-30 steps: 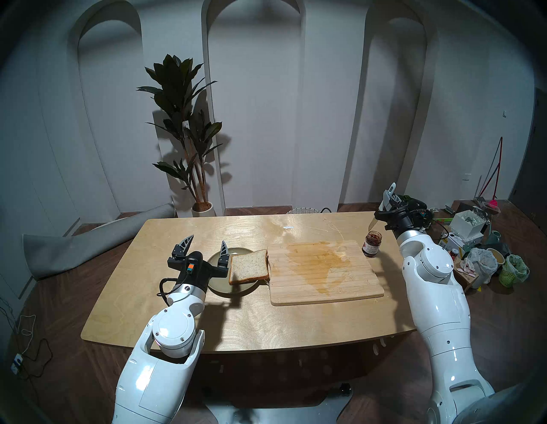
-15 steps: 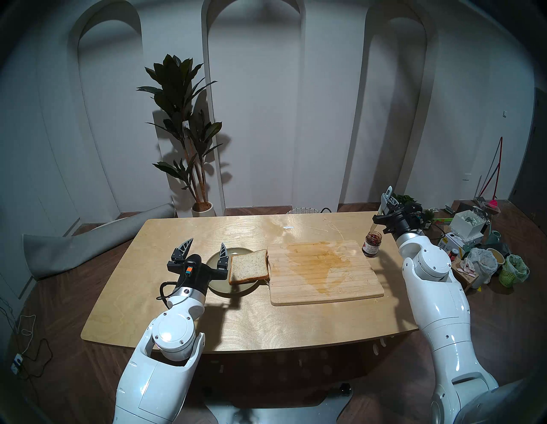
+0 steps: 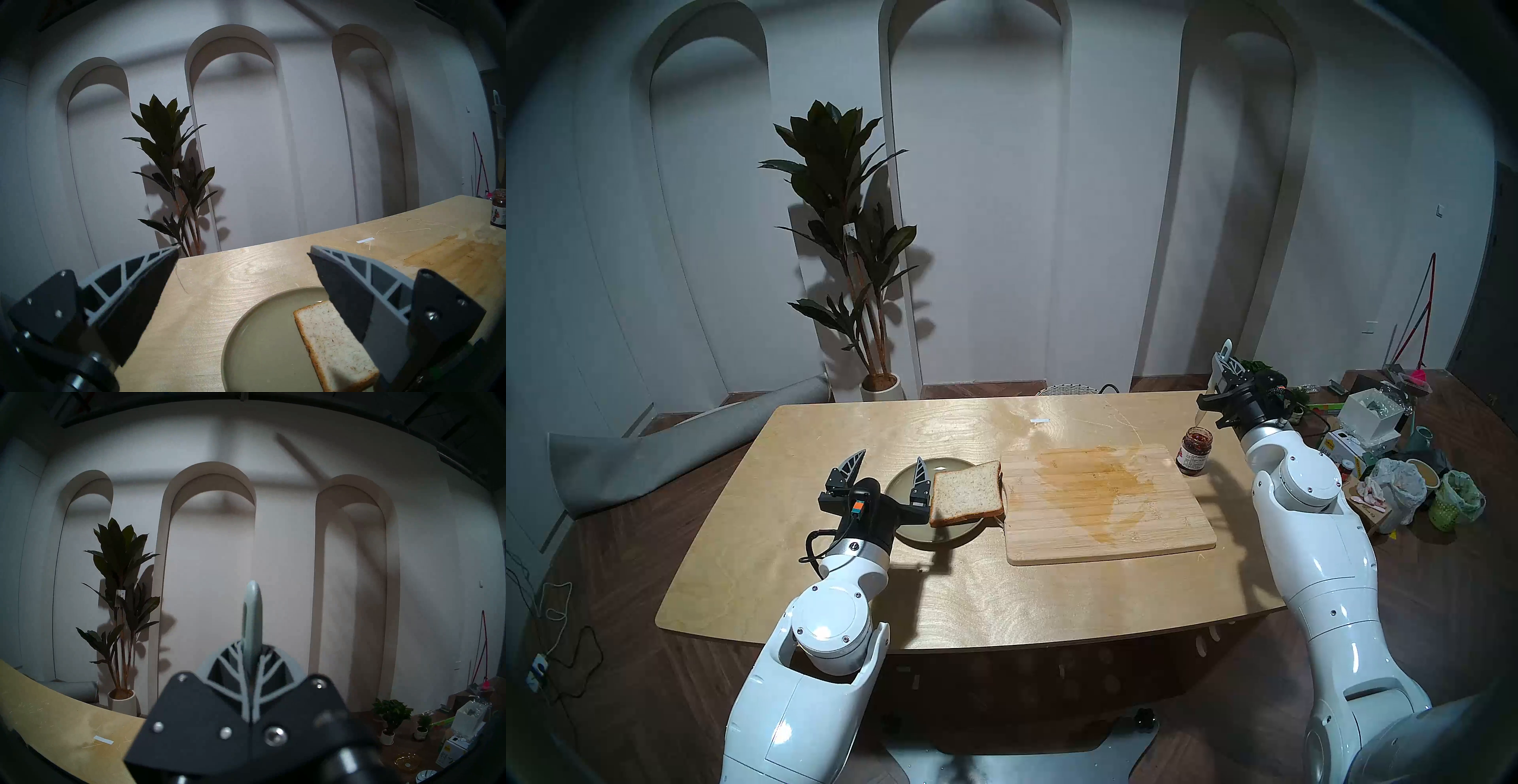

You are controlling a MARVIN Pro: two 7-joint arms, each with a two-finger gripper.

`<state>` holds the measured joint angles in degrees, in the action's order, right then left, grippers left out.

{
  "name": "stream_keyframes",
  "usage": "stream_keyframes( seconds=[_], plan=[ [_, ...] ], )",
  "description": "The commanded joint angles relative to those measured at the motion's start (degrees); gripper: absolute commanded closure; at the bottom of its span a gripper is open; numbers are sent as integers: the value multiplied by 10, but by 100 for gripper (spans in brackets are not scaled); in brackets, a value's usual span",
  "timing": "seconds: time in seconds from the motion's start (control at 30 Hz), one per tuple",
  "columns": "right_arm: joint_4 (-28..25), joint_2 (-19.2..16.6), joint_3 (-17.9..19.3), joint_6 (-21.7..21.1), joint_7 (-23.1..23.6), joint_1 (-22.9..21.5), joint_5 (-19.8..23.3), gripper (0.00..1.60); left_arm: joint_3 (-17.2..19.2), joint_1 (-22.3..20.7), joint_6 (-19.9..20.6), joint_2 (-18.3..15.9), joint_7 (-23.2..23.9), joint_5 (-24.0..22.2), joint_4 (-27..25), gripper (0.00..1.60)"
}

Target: Spread jam over the slice of bread with the knife

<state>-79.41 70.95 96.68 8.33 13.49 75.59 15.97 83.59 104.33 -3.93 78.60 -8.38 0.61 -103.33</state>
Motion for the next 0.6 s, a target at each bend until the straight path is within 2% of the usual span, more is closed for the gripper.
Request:
stream_keyframes(
  seconds=[0.0,0.1,0.57],
  plan=[
    [-15,-3,5,3,-2,1,-1,160,-2,-5,-8,0,-1,3,-6,0],
    [-13,-1,4,-2,0,5,-1,160,-3,-5,-9,0,-3,3,-5,0],
    [61,4,-14,39,13,-14,-18,160,5,-1,-17,-2,-7,-6,-3,0]
  ],
)
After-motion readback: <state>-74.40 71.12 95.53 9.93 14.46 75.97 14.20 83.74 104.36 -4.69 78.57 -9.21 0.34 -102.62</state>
